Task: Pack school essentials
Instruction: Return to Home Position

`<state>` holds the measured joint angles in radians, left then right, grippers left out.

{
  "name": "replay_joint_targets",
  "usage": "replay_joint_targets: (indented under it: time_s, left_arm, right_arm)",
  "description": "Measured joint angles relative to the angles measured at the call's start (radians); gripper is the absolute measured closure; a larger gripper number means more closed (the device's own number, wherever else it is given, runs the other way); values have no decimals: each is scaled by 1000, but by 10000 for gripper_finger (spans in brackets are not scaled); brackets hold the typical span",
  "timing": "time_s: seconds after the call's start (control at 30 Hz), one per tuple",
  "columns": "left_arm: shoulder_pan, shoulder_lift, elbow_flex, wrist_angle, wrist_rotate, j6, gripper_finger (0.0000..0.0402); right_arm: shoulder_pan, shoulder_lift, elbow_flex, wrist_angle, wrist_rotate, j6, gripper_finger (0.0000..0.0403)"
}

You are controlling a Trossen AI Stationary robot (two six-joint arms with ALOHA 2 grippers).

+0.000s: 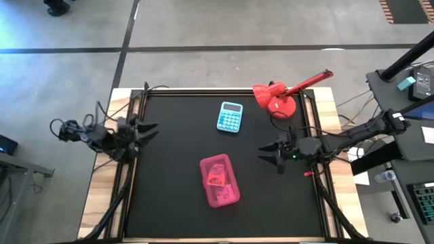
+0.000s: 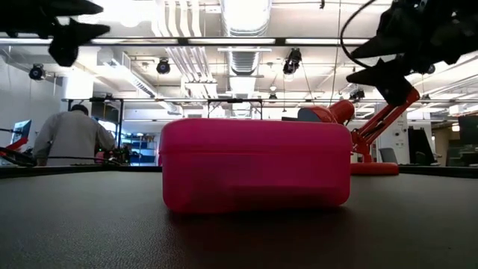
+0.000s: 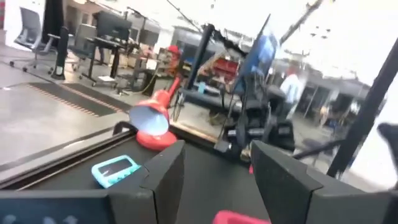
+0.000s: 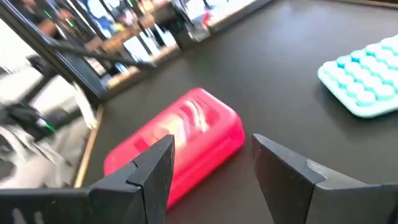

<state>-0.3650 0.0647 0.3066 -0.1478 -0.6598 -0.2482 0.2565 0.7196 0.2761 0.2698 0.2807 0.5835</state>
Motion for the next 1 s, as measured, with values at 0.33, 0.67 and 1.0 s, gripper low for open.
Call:
replay_joint_targets:
  time_s: [0.33, 0.67, 1.0]
  left_arm:
    - [4, 63, -190, 274, 26, -6, 233]
    - [4, 29, -286, 304, -2, -101, 233]
    - [4, 33, -297, 293, -36, -110, 233]
  right_arm:
    - [0, -8, -185, 319, 0, 13, 202]
    - [0, -147, -264, 306, -4, 19, 202]
    - [0, -277, -264, 153, -27, 0, 202]
